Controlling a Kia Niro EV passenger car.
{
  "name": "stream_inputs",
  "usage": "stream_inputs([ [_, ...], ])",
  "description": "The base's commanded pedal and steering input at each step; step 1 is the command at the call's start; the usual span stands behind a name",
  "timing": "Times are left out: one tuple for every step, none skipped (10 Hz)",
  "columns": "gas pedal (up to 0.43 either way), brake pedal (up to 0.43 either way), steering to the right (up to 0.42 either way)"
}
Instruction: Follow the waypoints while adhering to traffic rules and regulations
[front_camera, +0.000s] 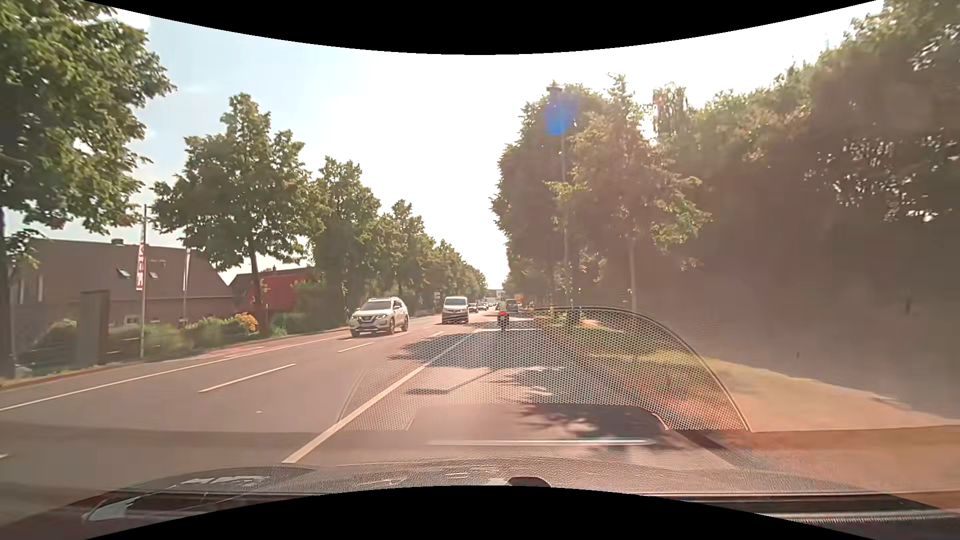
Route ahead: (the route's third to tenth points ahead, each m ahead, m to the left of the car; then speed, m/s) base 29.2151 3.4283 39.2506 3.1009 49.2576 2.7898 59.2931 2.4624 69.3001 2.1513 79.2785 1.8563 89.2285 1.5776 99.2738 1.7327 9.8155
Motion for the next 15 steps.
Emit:
stream_inputs([
  [0.189, 0.000, 0.006],
  [0.169, 0.000, 0.008],
  [0.150, 0.000, 0.010],
  [0.150, 0.000, 0.017],
  [0.150, 0.000, 0.018],
  [0.150, 0.000, 0.019],
  [0.157, 0.000, 0.020],
  [0.169, 0.000, 0.020],
  [0.169, 0.000, 0.020],
  [0.169, 0.000, 0.020],
  [0.169, 0.000, 0.017],
  [0.169, 0.000, 0.016],
  [0.169, 0.000, 0.013],
  [0.169, 0.000, 0.011],
  [0.169, 0.000, 0.011],
])
